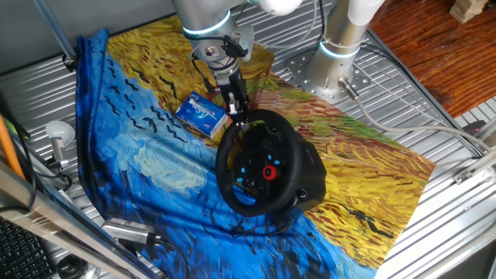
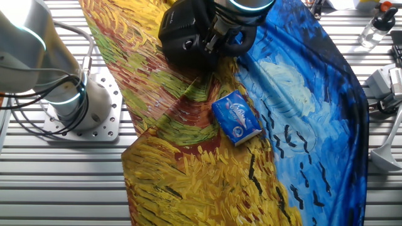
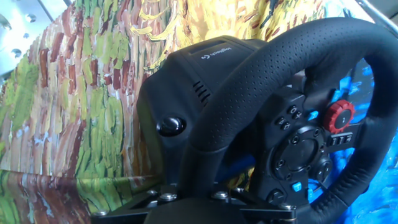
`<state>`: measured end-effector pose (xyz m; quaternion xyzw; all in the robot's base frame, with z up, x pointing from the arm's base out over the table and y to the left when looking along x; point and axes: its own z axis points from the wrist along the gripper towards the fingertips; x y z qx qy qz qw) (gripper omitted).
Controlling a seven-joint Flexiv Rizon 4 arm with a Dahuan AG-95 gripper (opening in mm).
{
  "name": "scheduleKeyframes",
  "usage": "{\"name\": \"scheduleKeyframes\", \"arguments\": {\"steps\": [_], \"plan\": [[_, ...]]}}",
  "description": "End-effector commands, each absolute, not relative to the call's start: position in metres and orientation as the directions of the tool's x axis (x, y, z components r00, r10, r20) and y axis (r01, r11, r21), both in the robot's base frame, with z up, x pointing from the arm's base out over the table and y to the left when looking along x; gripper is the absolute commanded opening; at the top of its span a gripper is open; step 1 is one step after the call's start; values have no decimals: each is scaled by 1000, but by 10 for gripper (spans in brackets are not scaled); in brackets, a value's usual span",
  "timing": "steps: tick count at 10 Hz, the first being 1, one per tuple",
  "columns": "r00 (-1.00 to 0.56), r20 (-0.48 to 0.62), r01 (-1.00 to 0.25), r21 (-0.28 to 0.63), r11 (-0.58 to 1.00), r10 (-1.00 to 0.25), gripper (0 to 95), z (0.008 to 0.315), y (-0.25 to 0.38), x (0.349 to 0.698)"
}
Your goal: Rotate the steering wheel 90 degrees counterclockwise
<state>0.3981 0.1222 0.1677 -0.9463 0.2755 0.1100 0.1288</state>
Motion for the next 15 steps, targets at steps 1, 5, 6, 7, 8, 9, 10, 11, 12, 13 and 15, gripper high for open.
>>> {"name": "scheduleKeyframes", "arguments": {"steps": [1, 5, 6, 7, 8, 9, 10, 11, 12, 13, 15], "plan": [[825, -254, -550, -150, -822, -505, 0, 168, 124, 399], [826, -252, -547, -139, -826, -504, 0, 168, 124, 400], [822, -252, -551, -120, -826, -511, 0, 168, 125, 400], [815, -257, -557, -107, -823, -519, 0, 169, 125, 402], [814, -255, -558, -96, -824, -521, 0, 170, 126, 403], [810, -255, -560, -70, -826, -528, 0, 172, 128, 406], [805, -262, -565, -63, -822, -533, 0, 172, 128, 406], [798, -267, -570, -48, -820, -540, 0, 172, 128, 406], [796, -271, -571, -38, -820, -542, 0, 172, 129, 406], [795, -274, -571, -36, -820, -542, 0, 172, 129, 406], [795, -272, -571, -33, -820, -542, 0, 172, 128, 406]]}}
